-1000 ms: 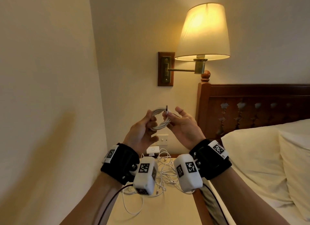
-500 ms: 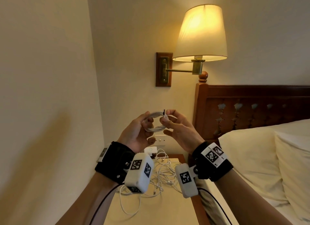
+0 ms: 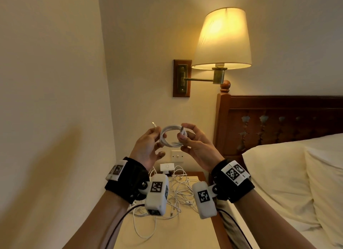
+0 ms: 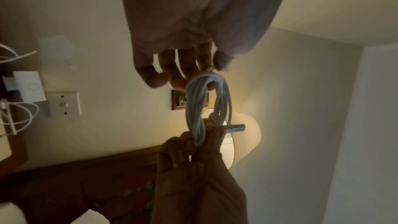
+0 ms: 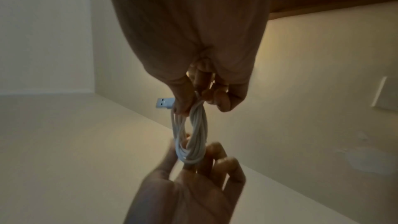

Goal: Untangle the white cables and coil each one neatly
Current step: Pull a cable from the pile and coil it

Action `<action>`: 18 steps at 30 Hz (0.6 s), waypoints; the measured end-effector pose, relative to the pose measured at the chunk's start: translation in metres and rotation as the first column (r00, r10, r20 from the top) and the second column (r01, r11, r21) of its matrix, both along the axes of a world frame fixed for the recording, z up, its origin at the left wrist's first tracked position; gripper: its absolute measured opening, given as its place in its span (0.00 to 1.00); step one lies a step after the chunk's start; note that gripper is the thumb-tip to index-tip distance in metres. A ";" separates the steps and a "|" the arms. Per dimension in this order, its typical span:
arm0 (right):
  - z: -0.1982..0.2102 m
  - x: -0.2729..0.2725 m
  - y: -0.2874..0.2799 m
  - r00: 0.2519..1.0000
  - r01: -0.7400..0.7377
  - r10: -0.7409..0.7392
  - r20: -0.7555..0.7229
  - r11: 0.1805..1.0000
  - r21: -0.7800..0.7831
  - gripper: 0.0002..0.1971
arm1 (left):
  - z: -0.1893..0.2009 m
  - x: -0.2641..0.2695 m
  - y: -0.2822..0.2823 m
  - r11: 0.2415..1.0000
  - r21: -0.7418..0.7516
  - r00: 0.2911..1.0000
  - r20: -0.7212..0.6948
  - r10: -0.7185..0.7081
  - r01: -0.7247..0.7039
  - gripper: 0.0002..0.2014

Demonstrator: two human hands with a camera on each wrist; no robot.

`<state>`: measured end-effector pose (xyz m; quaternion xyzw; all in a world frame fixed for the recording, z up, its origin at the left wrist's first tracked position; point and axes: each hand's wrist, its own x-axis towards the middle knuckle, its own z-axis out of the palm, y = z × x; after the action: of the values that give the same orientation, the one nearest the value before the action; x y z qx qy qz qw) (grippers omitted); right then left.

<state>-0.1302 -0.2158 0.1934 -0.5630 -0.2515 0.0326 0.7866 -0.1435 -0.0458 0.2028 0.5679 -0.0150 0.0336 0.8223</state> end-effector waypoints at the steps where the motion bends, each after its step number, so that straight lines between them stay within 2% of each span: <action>1: -0.001 -0.001 0.000 1.000 0.018 -0.018 0.002 1.000 -0.022 0.20 | -0.001 -0.001 0.000 0.999 0.050 0.999 0.033 0.009 -0.010 0.11; 4: -0.003 -0.001 0.001 0.995 0.094 -0.089 0.049 0.990 -0.101 0.15 | -0.003 -0.002 0.002 0.995 0.076 0.995 0.066 -0.072 0.067 0.12; 6: -0.004 -0.002 0.002 0.986 0.151 -0.139 0.088 0.979 -0.138 0.18 | -0.003 -0.002 0.003 0.996 0.031 0.993 0.074 -0.089 0.087 0.09; 9: -0.004 -0.003 0.004 0.974 0.181 -0.150 0.168 0.965 -0.188 0.12 | -0.006 0.000 0.001 1.000 0.019 0.997 0.072 0.004 -0.006 0.08; 11: -0.004 -0.002 0.006 0.975 0.177 -0.144 0.167 0.964 -0.199 0.07 | -0.008 0.002 -0.002 0.997 0.014 0.994 0.077 0.073 -0.074 0.07; 14: -0.006 0.001 0.007 0.965 0.229 -0.193 0.178 0.949 -0.215 0.06 | -0.009 0.005 -0.003 0.983 0.052 0.975 0.149 0.166 -0.176 0.07; 18: -0.010 0.004 0.008 0.929 0.340 -0.287 0.233 0.910 -0.236 0.07 | -0.012 0.002 -0.005 0.976 0.055 0.955 0.225 0.193 -0.210 0.06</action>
<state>-0.1263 -0.2077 0.1838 -0.6992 -0.2259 -0.1152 0.6685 -0.1415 -0.0507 0.1912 0.5910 -0.0485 0.1790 0.7850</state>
